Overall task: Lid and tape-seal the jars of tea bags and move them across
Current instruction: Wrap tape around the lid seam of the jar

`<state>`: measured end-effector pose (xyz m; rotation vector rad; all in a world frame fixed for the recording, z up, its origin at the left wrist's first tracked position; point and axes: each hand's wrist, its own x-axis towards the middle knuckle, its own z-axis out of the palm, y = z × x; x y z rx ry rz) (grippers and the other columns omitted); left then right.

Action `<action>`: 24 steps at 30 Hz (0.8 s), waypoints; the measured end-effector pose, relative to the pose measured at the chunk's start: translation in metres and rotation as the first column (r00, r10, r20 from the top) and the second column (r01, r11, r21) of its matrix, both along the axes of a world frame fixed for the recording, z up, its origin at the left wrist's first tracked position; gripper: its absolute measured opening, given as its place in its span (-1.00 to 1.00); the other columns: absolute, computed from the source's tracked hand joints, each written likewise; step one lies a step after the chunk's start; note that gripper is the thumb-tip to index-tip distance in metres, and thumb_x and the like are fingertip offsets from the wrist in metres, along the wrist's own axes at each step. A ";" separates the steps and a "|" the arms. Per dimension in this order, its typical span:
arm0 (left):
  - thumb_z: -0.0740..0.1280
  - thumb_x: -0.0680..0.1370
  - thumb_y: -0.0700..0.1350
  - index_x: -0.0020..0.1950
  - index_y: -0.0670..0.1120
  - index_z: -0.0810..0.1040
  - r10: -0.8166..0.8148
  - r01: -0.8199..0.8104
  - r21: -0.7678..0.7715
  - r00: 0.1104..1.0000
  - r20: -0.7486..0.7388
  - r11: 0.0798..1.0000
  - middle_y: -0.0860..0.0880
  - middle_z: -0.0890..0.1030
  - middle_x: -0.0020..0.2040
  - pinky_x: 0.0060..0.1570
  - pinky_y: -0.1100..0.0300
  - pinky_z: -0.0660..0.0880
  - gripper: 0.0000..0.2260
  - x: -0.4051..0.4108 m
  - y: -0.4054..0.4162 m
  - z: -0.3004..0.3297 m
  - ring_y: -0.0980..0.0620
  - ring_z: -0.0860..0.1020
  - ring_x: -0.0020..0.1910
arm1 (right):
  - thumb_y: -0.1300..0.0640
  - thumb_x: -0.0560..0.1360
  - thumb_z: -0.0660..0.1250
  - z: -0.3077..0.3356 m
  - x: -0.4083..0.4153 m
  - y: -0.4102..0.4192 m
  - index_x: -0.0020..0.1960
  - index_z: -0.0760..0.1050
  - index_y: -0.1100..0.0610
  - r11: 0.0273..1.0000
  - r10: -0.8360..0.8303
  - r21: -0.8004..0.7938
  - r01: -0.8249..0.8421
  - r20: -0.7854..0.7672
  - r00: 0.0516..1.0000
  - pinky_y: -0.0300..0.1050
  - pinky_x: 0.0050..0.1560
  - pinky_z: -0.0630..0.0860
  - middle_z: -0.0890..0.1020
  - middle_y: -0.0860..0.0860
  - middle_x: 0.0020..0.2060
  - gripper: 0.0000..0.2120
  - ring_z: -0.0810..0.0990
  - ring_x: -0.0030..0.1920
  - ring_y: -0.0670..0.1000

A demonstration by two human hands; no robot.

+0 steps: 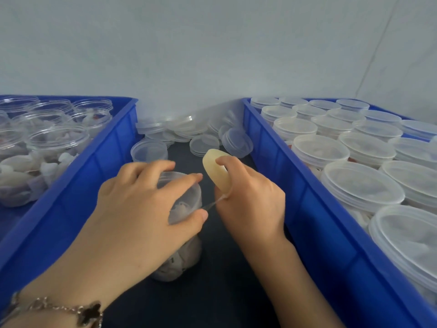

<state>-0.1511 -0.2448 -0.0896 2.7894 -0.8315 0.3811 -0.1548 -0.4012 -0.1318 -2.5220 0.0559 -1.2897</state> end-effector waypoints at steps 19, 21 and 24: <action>0.24 0.44 0.27 0.02 0.11 0.58 -0.007 0.028 -0.139 0.989 0.150 0.990 0.13 0.60 0.03 -0.43 0.22 0.39 -0.67 0.001 -0.009 -0.010 0.05 0.57 -0.01 | 0.08 0.44 0.28 0.000 -0.003 0.004 0.50 -0.21 -0.21 0.973 0.222 0.153 -0.176 -0.382 0.897 -0.31 -0.41 0.22 0.43 -0.22 -0.17 -0.15 0.43 -0.26 -0.12; 0.30 0.39 0.27 -0.01 0.21 0.59 -0.007 0.026 -0.229 0.997 0.083 0.973 0.27 0.57 0.03 -0.34 0.38 0.29 -0.73 0.003 -0.005 -0.008 0.25 0.51 -0.01 | 0.02 0.42 0.27 0.000 -0.003 0.007 0.50 -0.20 -0.23 0.968 0.245 0.152 -0.200 -0.401 0.883 -0.30 -0.39 0.24 0.50 -0.20 -0.12 -0.15 0.52 -0.19 -0.09; 0.25 0.20 0.34 -0.01 0.51 0.47 0.029 -0.073 -0.432 0.994 -0.106 0.899 0.59 0.42 0.02 -0.11 0.41 0.28 -0.64 0.015 0.005 -0.005 0.46 0.32 0.12 | -0.05 0.42 0.28 -0.001 -0.005 0.010 0.43 -0.17 -0.34 0.953 0.302 0.160 -0.258 -0.424 0.854 -0.16 -0.15 0.38 0.52 -0.19 0.16 -0.21 0.51 0.13 -0.09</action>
